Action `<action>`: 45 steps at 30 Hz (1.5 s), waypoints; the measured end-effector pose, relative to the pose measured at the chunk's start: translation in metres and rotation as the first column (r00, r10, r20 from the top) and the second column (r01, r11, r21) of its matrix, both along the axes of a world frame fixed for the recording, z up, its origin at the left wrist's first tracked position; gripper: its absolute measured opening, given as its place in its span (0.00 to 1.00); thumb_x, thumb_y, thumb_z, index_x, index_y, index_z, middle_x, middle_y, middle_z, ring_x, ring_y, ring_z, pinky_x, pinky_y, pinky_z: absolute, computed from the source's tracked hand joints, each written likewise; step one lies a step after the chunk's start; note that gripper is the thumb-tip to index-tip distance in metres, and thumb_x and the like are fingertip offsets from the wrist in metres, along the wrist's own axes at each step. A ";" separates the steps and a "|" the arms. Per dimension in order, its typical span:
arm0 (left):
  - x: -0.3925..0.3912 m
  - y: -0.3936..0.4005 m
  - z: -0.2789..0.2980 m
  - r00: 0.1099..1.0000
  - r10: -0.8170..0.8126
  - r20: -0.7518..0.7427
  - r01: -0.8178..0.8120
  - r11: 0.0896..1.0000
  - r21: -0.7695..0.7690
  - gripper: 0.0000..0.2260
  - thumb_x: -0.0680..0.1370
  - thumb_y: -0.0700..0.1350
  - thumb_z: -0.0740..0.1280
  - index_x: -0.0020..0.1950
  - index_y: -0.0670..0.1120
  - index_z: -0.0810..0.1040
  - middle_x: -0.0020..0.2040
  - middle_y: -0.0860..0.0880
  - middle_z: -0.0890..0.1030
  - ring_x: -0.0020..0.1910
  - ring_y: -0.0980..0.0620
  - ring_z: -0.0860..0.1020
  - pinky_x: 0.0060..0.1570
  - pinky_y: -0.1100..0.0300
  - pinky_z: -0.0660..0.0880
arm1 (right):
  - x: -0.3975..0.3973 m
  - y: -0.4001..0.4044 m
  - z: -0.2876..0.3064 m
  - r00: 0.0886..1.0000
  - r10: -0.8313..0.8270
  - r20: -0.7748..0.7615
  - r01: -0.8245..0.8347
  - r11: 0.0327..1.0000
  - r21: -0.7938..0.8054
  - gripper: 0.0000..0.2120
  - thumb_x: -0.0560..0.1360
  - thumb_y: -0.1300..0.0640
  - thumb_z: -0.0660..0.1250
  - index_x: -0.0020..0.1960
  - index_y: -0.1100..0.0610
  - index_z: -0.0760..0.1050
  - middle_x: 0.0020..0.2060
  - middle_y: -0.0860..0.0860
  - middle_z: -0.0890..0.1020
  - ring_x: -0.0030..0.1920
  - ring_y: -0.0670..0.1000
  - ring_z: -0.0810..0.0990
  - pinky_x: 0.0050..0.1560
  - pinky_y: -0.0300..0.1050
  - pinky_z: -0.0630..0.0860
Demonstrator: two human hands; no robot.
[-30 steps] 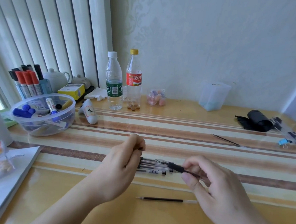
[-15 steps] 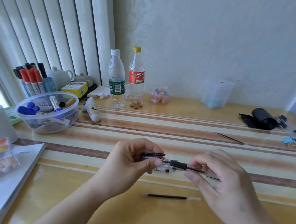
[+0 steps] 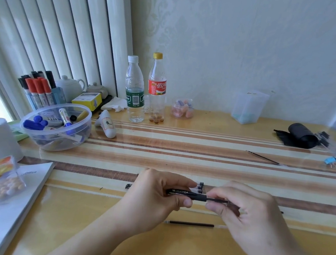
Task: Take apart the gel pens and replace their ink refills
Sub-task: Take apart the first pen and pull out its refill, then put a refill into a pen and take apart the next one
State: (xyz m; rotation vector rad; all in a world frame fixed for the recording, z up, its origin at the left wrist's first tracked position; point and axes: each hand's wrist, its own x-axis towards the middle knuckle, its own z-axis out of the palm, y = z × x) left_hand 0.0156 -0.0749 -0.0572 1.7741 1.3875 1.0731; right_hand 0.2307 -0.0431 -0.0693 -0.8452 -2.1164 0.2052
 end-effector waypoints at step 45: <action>-0.011 -0.001 0.007 0.684 -0.445 -0.577 0.450 0.881 -0.146 0.14 0.72 0.60 0.71 0.50 0.52 0.80 0.43 0.54 0.79 0.41 0.57 0.76 0.39 0.65 0.72 | 0.002 -0.017 0.019 0.703 0.199 0.682 -0.054 0.972 -0.228 0.15 0.70 0.35 0.60 0.50 0.42 0.68 0.41 0.41 0.74 0.43 0.41 0.70 0.36 0.30 0.60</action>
